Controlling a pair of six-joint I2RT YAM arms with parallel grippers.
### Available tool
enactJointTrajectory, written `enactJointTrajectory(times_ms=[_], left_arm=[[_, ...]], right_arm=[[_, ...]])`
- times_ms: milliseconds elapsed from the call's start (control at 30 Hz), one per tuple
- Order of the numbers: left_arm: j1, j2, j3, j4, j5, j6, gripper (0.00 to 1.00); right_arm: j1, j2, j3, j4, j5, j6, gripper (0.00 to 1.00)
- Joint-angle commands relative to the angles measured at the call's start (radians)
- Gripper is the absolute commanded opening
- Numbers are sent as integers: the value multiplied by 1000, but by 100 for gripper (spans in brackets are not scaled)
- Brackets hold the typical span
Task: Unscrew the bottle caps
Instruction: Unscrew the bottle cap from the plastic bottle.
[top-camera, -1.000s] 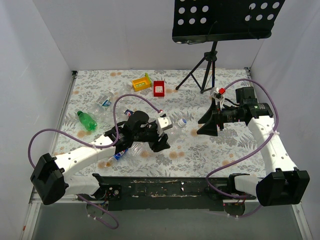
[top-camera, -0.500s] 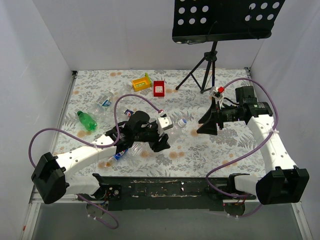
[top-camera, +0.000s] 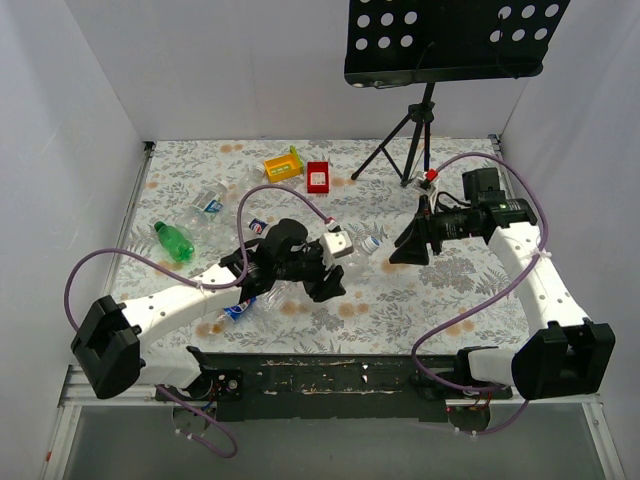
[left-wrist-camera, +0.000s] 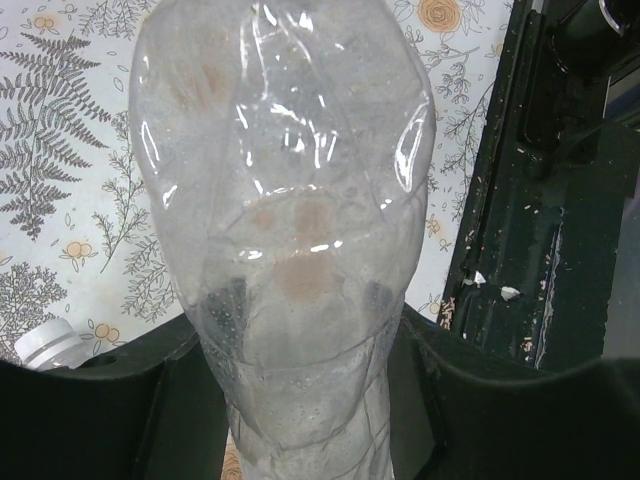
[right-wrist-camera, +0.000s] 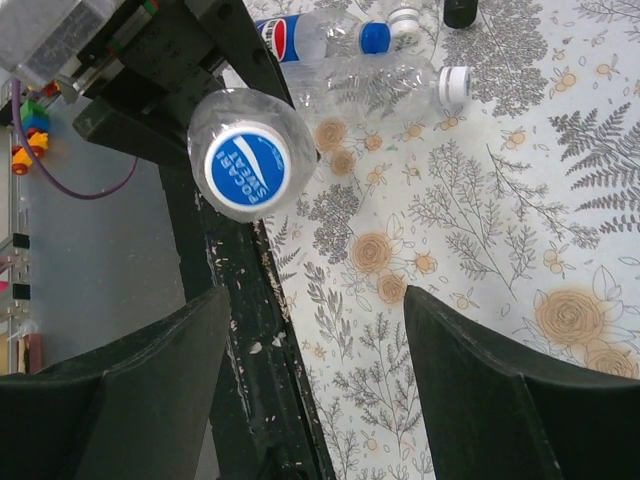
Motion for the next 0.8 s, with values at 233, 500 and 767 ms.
enactJointTrajectory(times_ms=[233, 500, 767], left_arm=[[-30, 40, 67, 17, -30, -3, 3], [-35, 56, 72, 15, -41, -2, 3], [-35, 50, 60, 12, -26, 13, 3]], right_arm=[[120, 94, 160, 49, 5, 91, 76], [165, 114, 164, 42, 19, 94, 60], [181, 128, 186, -36, -21, 1, 6]])
